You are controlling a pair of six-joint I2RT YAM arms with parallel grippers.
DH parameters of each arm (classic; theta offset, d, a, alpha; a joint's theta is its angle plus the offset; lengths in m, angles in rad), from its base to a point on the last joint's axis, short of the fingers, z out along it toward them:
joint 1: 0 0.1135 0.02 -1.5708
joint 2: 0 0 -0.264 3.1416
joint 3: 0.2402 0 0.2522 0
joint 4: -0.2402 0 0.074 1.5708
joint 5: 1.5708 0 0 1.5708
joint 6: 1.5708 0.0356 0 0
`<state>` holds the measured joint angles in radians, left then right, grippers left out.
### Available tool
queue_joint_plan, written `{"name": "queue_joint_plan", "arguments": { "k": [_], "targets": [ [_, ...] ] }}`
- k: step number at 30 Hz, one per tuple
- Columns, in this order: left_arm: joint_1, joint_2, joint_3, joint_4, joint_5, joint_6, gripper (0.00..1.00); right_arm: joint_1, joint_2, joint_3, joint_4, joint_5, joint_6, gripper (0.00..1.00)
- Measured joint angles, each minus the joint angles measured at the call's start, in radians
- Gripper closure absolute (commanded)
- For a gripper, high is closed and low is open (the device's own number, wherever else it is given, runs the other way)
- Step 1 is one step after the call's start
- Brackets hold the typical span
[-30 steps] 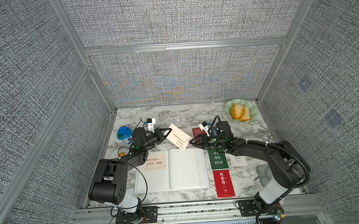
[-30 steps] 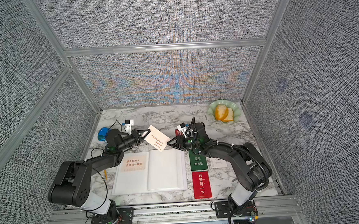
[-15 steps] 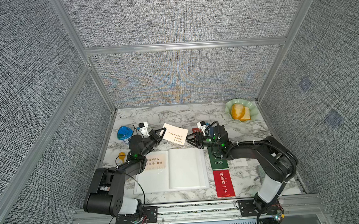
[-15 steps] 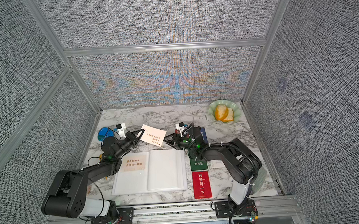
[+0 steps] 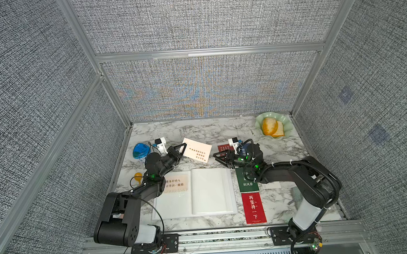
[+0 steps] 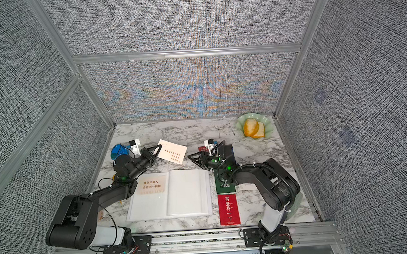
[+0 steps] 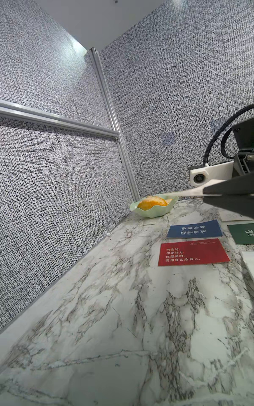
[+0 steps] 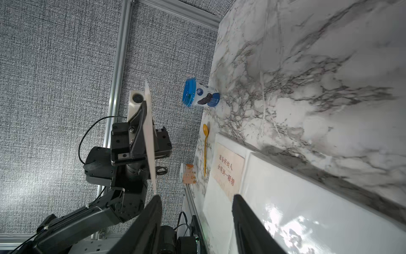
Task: Place the photos into the photo albums
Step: Pick up the photo at the center of the board.
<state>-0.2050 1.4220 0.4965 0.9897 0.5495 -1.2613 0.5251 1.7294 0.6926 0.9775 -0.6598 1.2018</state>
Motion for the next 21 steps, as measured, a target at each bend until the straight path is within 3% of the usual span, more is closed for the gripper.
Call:
{"name": "queue_joint_plan", "arguments": {
  "k": [14, 21],
  "targets": [
    [0.0, 0.016, 0.003, 0.004, 0.001, -0.015, 1.0, 0.061, 0.106, 0.167, 0.074, -0.029, 0.037, 0.43],
    [0.0, 0.018, -0.011, 0.004, 0.002, -0.022, 1.0, 0.066, 0.163, 0.249, 0.113, -0.044, 0.083, 0.65]
  ]
}}
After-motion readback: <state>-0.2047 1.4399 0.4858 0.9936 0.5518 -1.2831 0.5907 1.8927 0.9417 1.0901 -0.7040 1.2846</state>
